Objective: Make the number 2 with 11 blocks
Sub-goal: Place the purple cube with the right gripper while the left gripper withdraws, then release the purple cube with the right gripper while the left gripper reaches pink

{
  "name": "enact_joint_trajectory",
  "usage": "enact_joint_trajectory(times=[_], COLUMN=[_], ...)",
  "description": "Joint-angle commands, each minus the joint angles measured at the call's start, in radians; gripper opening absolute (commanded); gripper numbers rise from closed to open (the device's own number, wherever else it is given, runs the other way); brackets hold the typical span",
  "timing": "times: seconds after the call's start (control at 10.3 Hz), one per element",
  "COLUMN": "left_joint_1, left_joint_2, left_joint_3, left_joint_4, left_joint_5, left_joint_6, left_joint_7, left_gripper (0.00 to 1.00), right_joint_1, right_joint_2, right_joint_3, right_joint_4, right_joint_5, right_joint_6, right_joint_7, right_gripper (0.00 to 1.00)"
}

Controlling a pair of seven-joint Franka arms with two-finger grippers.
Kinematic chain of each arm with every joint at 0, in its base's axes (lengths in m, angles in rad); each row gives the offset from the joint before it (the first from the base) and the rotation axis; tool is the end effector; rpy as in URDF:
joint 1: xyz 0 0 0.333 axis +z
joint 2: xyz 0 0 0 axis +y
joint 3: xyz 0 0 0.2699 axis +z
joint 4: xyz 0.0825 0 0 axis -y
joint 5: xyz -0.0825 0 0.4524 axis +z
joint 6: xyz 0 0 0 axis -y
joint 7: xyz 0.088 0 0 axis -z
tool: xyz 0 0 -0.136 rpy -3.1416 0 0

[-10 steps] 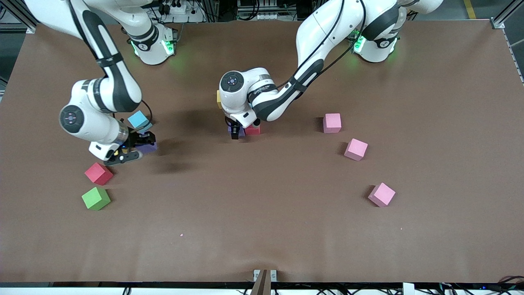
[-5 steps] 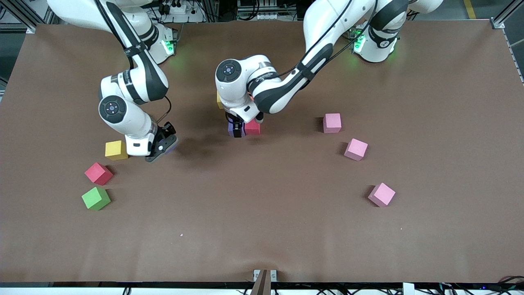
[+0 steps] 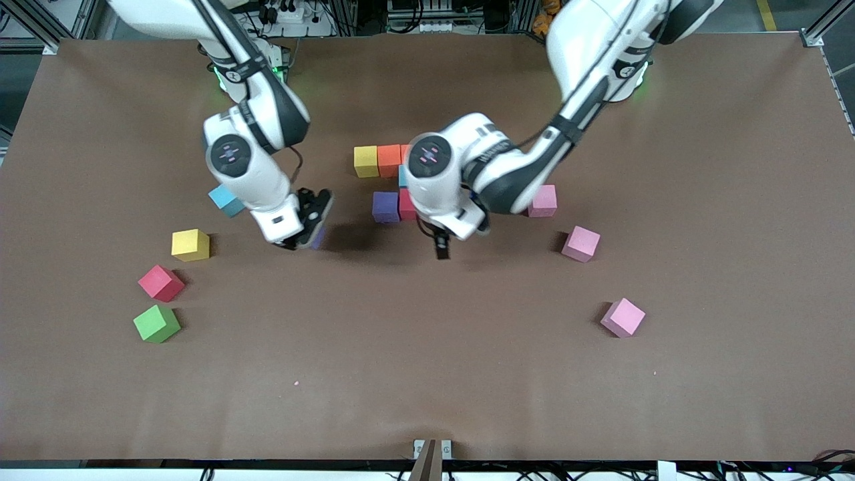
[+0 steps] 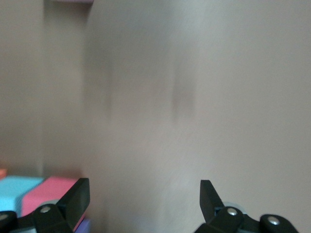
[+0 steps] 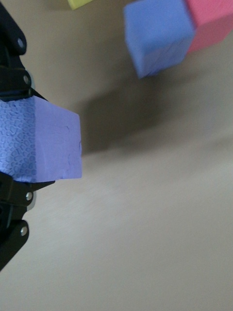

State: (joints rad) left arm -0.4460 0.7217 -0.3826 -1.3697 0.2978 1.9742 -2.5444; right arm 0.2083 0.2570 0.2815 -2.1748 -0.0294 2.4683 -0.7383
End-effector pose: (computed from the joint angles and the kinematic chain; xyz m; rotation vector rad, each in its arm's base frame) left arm 0.5532 -0.5096 0.2106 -2.0688 -2.2819 -0.0381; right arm 0.5268 0.2884 0.1572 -2.5189 -1.7987 -0.0824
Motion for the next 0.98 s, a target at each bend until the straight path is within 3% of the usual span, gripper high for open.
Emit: enact_joint_trajectory(times=[0.0,0.2,0.88], left_joint_1=[0.123,0.232,0.47], left_joint_2=[-0.064,-0.061,-0.051], left_joint_3=[-0.001,-0.002,-0.002], left_joint_4=[-0.086,-0.084,-0.086], left_joint_5=[-0.002,0.03,0.02], left_joint_6=[0.006,0.023,0.032], left_joint_7=[0.048,0.117,0.409], left_gripper=[1.0,1.0,1.0], right_joint_1=[0.051,0.068,0.151], right_joint_2=[0.022,0.028,0.079], right_joint_3=[0.004,0.008,0.01], right_joint_4=[-0.008,-0.016,-0.031], right_joint_5=[-0.062,-0.136,-0.169], right_joint_6=[0.037,0.034,0.046], right_joint_7=[-0.018,-0.019,-0.015], right_gripper=[0.54,0.54,0.53])
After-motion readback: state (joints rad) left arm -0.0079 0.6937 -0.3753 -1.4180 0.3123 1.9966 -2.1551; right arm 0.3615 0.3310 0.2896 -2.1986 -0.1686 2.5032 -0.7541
